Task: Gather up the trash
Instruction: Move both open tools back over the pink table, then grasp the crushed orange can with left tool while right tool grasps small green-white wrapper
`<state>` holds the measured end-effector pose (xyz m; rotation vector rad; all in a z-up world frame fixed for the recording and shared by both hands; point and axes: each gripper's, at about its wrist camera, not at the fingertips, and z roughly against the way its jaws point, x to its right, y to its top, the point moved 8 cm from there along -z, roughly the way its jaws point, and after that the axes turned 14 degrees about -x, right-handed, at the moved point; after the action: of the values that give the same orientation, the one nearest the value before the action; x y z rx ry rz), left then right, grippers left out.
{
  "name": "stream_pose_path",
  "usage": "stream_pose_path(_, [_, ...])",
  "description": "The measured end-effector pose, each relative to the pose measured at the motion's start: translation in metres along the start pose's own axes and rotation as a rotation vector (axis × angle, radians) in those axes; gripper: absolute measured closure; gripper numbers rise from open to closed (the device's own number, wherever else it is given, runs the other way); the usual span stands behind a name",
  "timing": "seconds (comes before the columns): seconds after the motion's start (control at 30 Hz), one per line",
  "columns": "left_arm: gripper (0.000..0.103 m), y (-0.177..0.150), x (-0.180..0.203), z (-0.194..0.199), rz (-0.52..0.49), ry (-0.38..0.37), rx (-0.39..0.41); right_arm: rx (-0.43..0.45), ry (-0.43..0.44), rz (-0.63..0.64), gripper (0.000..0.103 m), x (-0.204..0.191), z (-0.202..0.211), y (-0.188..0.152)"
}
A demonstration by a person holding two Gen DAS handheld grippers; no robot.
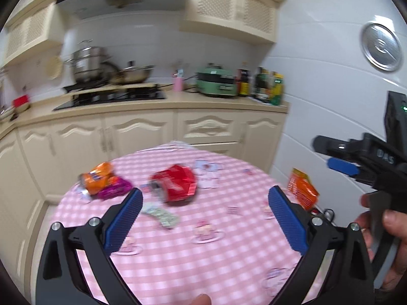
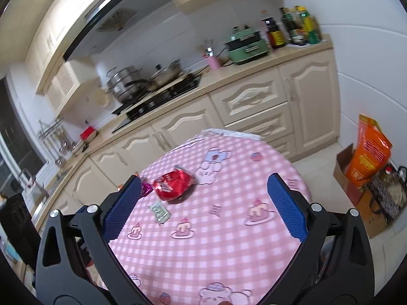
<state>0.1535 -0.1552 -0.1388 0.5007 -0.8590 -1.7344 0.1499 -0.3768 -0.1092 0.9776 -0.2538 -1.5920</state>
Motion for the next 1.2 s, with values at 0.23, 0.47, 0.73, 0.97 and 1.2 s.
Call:
stream_pose_path(0.23, [0.006,-0.007,-0.081,-0.011,0.103,0.11,-0.015,-0.073,0.009,0.068,0.006,-0.035,-0.047,0.001])
stream_pose_path(0.47, [0.006,-0.019,-0.16,-0.029,0.217,0.202,-0.044,-0.177,-0.01,0.135,0.006,-0.06,-0.105,-0.012])
stream_pose_path(0.73, [0.006,-0.021,-0.23,-0.063,0.289,0.281,-0.091,-0.307,-0.017,0.18,0.006,-0.072,-0.165,-0.04])
stream_pose_path(0.97, [0.006,-0.008,-0.255,-0.104,0.295,0.302,-0.143,-0.392,-0.039,0.269,0.006,-0.091,-0.202,-0.06])
stream_pose_path(1.2, [0.006,0.012,-0.269,-0.152,0.295,0.319,-0.202,-0.433,-0.062,0.337,0.006,-0.104,-0.234,-0.073])
